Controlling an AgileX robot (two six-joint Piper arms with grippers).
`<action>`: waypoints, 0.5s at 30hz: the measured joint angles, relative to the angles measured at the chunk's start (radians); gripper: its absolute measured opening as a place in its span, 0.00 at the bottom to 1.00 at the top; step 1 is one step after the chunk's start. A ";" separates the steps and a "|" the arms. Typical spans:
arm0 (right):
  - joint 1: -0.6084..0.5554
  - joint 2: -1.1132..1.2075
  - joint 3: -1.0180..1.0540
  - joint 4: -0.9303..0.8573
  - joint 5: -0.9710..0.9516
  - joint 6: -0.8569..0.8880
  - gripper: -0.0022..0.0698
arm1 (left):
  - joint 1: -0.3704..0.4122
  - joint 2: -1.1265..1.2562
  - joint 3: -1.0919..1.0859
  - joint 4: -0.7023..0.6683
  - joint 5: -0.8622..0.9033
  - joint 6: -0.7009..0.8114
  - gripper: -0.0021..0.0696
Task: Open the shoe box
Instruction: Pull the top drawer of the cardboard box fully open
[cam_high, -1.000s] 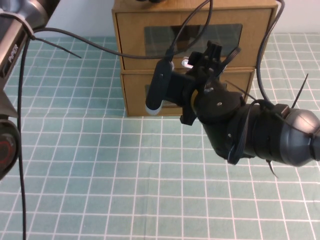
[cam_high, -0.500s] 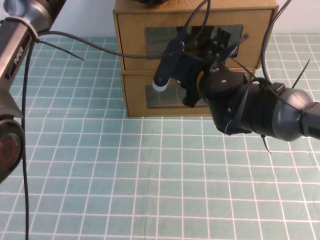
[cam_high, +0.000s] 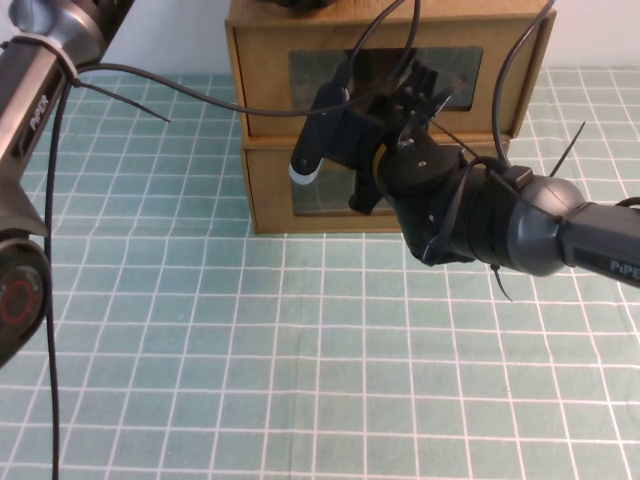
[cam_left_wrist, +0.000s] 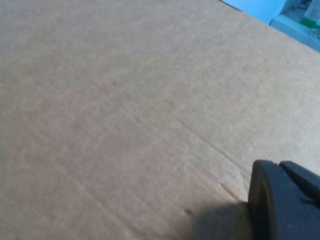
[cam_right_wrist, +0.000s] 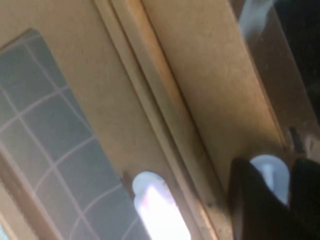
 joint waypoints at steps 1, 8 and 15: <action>0.002 0.000 0.000 -0.002 0.000 -0.005 0.21 | 0.000 -0.001 0.000 0.002 -0.001 0.000 0.02; 0.004 0.002 -0.005 0.009 0.000 -0.017 0.21 | 0.000 -0.001 0.000 0.010 -0.001 0.000 0.02; 0.017 0.000 -0.012 0.073 0.035 -0.123 0.20 | 0.000 -0.001 0.000 0.012 0.001 0.000 0.02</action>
